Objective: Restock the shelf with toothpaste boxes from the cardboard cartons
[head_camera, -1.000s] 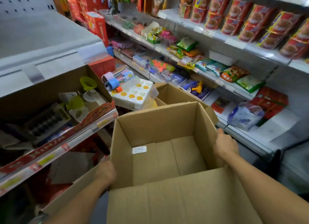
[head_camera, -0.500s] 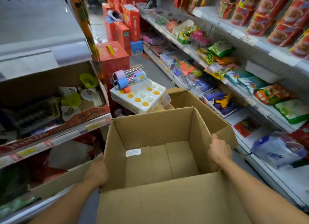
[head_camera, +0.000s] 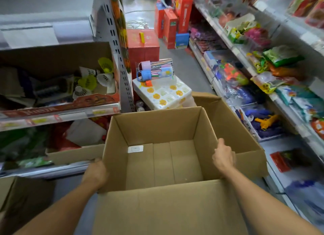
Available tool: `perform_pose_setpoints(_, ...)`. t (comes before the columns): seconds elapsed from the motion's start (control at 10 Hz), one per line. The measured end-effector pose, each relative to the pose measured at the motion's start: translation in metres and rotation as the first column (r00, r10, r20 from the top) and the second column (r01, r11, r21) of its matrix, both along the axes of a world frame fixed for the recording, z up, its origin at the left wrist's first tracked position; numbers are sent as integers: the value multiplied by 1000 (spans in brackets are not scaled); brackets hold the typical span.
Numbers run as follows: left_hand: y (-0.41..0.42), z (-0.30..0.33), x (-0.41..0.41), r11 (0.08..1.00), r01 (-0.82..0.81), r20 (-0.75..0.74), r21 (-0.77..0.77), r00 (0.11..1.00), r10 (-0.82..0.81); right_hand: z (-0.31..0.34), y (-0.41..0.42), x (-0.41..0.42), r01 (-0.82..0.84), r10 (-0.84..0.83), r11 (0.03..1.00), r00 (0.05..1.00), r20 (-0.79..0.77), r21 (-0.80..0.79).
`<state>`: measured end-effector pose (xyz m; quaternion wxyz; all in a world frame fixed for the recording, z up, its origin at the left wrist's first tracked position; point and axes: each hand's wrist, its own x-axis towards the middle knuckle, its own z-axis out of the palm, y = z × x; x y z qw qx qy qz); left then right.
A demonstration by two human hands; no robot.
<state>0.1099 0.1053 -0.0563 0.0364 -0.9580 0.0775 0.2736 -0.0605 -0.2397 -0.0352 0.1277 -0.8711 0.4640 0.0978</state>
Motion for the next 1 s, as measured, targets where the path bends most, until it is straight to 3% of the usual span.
perform_pose_setpoints(0.3, -2, -27, 0, 984, -140, 55, -109, 988, 147, -33, 1, 2, -22, 21, 1000, 999, 48, 18)
perform_pose_setpoints(0.6, -7, -26, -29, 963, -148, -13, -224, 989, 149, -27, -7, -28, 21, -28, 946, 999, 15, 323)
perform_pose_setpoints(0.8, -19, -7, -39, 950, -213, -65, -229, 977, 204, -7, -4, -45, -36, 51, 921, 998, -28, 387)
perform_pose_setpoints(1.0, -55, 29, -59, 968, -75, 132, -239, 985, 109, 19, -14, -45, -118, 104, 892, 993, 55, 437)
